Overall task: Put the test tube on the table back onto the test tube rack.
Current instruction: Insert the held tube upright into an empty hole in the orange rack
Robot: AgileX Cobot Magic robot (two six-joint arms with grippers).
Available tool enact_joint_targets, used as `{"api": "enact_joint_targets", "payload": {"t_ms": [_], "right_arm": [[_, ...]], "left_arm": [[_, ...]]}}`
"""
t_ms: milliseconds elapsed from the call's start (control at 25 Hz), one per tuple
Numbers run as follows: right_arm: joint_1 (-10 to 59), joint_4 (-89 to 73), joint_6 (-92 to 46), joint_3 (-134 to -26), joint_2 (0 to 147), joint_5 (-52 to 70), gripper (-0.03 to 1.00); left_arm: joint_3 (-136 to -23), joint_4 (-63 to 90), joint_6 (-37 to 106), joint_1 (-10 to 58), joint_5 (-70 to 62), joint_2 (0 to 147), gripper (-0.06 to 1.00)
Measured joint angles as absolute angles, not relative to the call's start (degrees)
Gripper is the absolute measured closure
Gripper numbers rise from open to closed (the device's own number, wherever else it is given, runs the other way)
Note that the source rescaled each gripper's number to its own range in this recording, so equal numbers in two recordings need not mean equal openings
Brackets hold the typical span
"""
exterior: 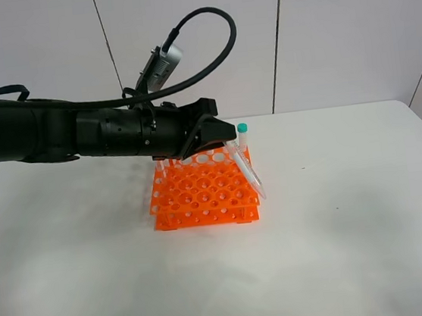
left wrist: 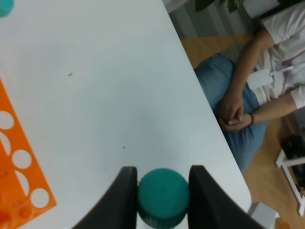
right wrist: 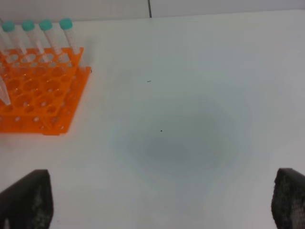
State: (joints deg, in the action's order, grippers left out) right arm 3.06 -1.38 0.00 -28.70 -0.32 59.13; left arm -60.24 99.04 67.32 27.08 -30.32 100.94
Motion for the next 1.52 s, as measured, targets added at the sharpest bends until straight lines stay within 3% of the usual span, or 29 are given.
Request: {"api": "enact_joint_targets", "payload": {"t_ms": [400,680,920,1080,1520], "right_arm": [[3.1,-1.4,0.0,-28.7,-0.3,59.1,-0.03],[3.1,-1.4,0.0,-28.7,-0.3,59.1,-0.03],[3.1,-1.4,0.0,-28.7,-0.3,59.1,-0.03],[3.1,-1.4,0.0,-28.7,-0.3,59.1,-0.03],[3.1,-1.4,0.0,-28.7,-0.3,59.1,-0.03]], "left_arm": [[-60.3,93.8,66.0,27.0,-25.3,99.5,0.94],[-60.3,60.1,42.5,27.4,-14.0,90.9,0.94],[-60.3,28.1,20.2,33.2,-6.4,87.1,0.94],[-59.4,14.8,9.8,35.1,-2.0,87.0,0.94],[-51.0,9.4,8.2,35.0,15.1,87.0,0.94]]}}
